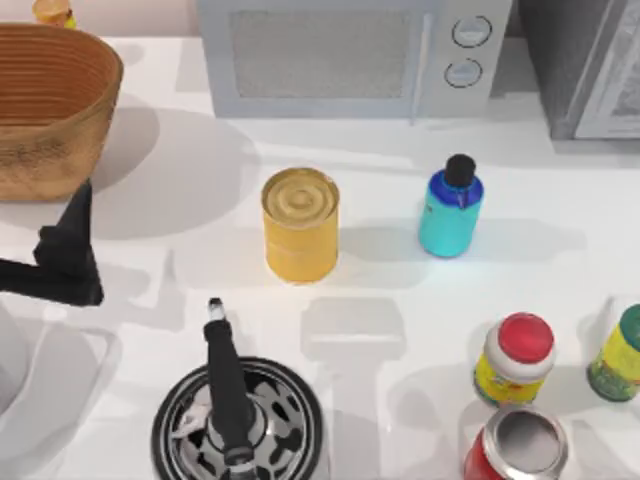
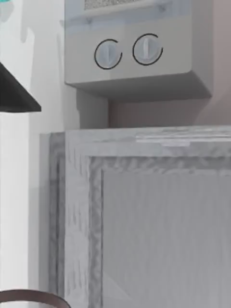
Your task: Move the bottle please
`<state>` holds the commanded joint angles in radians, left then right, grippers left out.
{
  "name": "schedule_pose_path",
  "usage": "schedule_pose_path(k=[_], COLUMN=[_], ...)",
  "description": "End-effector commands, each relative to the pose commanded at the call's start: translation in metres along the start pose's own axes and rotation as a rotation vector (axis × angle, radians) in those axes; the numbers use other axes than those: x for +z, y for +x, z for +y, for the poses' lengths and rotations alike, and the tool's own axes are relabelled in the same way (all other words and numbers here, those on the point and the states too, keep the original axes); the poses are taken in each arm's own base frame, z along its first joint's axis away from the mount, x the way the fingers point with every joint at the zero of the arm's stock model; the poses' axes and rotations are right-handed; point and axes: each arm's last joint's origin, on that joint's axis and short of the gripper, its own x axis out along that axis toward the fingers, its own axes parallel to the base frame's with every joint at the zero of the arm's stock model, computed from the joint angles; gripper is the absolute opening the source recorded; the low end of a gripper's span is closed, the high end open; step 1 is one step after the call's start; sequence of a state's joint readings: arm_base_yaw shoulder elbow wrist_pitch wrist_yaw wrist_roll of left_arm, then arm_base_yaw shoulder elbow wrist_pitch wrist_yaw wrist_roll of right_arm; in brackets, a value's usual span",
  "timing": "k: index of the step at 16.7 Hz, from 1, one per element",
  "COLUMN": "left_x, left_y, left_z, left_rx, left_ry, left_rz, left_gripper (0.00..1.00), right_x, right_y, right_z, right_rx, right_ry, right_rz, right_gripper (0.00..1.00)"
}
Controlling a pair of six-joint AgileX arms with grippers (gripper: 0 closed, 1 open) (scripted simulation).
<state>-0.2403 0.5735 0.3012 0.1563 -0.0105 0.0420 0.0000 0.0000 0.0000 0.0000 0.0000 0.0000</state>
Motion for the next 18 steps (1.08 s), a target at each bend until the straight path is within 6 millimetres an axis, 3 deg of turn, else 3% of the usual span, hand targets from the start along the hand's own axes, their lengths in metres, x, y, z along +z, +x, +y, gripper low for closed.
schedule_pose_path(k=[4, 7, 9, 12, 14, 18], left_x=[0.023, 0.013, -0.004, -0.032, -0.049, -0.067], left_y=[0.072, 0.13, 0.157, 0.178, 0.183, 0.186], left_z=[-0.033, -0.079, -0.117, -0.167, -0.188, -0.197], left_rx=[-0.13, -0.261, -0.356, -0.483, -0.538, -0.56], left_ry=[0.019, 0.053, 0.079, 0.113, 0.13, 0.141], left_rz=[0.109, 0.192, 0.236, 0.286, 0.316, 0.361], left_gripper=[1.0, 1.0, 1.0, 1.0, 1.0, 1.0], right_x=[0.0, 0.0, 0.0, 0.0, 0.0, 0.0], right_y=[0.0, 0.0, 0.0, 0.0, 0.0, 0.0], right_z=[0.0, 0.0, 0.0, 0.0, 0.0, 0.0], right_rx=[0.0, 0.0, 0.0, 0.0, 0.0, 0.0], right_ry=[0.0, 0.0, 0.0, 0.0, 0.0, 0.0], right_rz=[0.0, 0.0, 0.0, 0.0, 0.0, 0.0], right_gripper=[1.0, 1.0, 1.0, 1.0, 1.0, 1.0])
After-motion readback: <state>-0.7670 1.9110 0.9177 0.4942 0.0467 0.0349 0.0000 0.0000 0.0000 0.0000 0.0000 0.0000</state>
